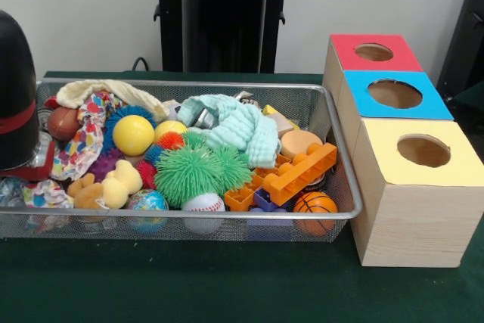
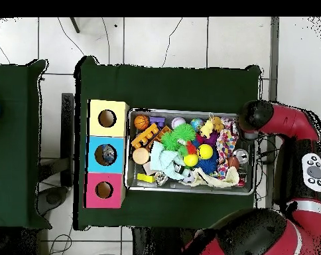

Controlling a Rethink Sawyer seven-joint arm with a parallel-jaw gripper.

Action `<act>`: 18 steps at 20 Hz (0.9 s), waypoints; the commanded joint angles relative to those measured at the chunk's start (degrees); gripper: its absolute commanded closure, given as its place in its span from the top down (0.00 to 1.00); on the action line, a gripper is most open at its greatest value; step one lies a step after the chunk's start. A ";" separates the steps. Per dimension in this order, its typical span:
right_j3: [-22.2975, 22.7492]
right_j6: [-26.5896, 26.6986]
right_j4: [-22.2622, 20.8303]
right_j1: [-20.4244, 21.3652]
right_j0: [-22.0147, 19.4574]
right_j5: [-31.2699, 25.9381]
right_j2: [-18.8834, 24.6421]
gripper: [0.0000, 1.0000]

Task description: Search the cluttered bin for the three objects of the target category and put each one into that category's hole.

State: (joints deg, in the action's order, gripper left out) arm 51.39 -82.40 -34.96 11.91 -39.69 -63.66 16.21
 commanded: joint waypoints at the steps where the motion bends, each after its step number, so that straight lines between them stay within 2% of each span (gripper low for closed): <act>1: 10.20 3.52 2.67 8.12 1.39 3.15 1.60 0.00; 4: 14.58 1.86 5.52 11.54 1.25 1.78 2.44 0.00; 10: 22.89 -0.34 9.70 18.13 1.35 3.94 3.07 0.00; 18: 24.40 -3.71 11.41 19.48 3.94 4.93 2.09 0.00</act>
State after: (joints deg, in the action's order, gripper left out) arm 67.15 -82.38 -25.36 28.84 -37.81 -62.94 16.22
